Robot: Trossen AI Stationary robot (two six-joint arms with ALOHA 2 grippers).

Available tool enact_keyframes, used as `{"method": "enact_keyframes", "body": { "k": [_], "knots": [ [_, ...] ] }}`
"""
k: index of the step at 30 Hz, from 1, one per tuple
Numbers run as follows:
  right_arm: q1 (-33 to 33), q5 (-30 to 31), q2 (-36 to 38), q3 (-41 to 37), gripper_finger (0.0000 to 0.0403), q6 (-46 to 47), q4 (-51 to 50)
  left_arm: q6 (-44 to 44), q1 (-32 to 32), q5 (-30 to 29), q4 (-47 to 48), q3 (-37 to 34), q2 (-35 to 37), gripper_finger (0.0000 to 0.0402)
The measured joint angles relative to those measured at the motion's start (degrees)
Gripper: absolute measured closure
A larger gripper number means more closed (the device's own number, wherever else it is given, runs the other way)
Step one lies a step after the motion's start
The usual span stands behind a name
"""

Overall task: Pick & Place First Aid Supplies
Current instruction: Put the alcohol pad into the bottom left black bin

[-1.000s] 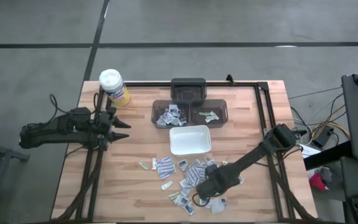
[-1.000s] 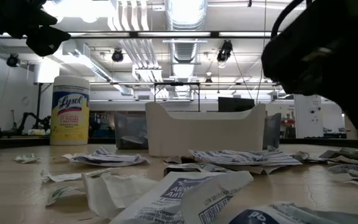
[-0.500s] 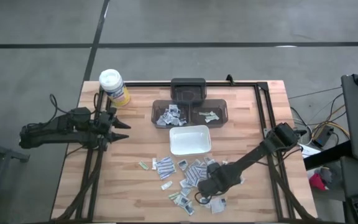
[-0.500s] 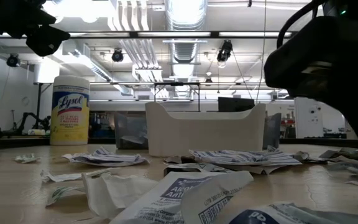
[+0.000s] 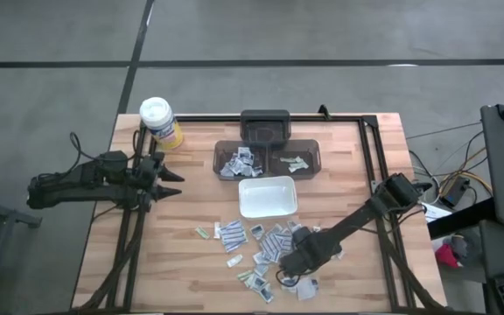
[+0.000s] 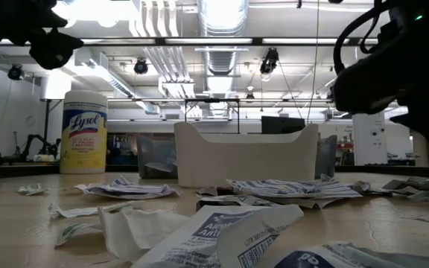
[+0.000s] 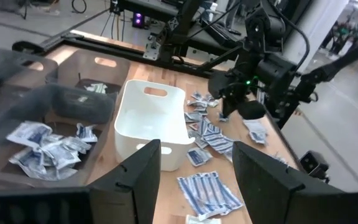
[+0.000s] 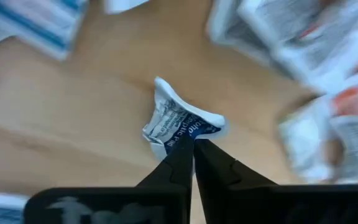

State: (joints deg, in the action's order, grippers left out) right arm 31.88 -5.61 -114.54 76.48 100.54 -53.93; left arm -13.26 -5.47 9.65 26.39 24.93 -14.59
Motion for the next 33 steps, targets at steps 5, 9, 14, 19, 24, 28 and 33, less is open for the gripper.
{"method": "enact_keyframes", "body": {
  "k": [5, 9, 14, 19, 24, 28, 33],
  "knots": [
    [0.00, 0.00, 2.28, 0.77, 0.0394, -2.82, -4.58, -2.94, 0.01, 0.00, -0.11, 0.00, 0.00, 0.0209],
    [0.06, 2.56, 4.56, 0.75, 0.0394, -5.55, -5.51, -5.89, 0.00, 0.36, -1.26, 0.00, -0.02, 0.0209],
    [0.22, 13.88, 8.97, 0.77, 0.0394, -10.83, -3.51, -11.52, 0.00, 0.39, -5.64, 0.00, -0.31, 0.0209],
    [0.22, 27.59, 13.18, 0.78, 0.0394, -18.69, 2.19, -15.20, 0.00, 0.57, -11.95, 0.02, -1.40, 0.0209],
    [-0.02, 37.49, 16.05, 0.82, 0.0394, -28.34, 8.50, -16.94, 0.01, 2.62, -17.36, 0.02, -3.61, 0.0209],
    [-0.61, 42.81, 17.06, 0.86, 0.0394, -34.97, 11.68, -19.94, 0.02, 3.31, -20.51, 0.02, -6.53, 0.0209],
    [-2.23, 48.44, 17.40, 0.96, 0.0394, -40.83, 13.02, -22.31, 0.22, 3.43, -24.36, 0.02, -10.99, 0.0209]
  ]
}}
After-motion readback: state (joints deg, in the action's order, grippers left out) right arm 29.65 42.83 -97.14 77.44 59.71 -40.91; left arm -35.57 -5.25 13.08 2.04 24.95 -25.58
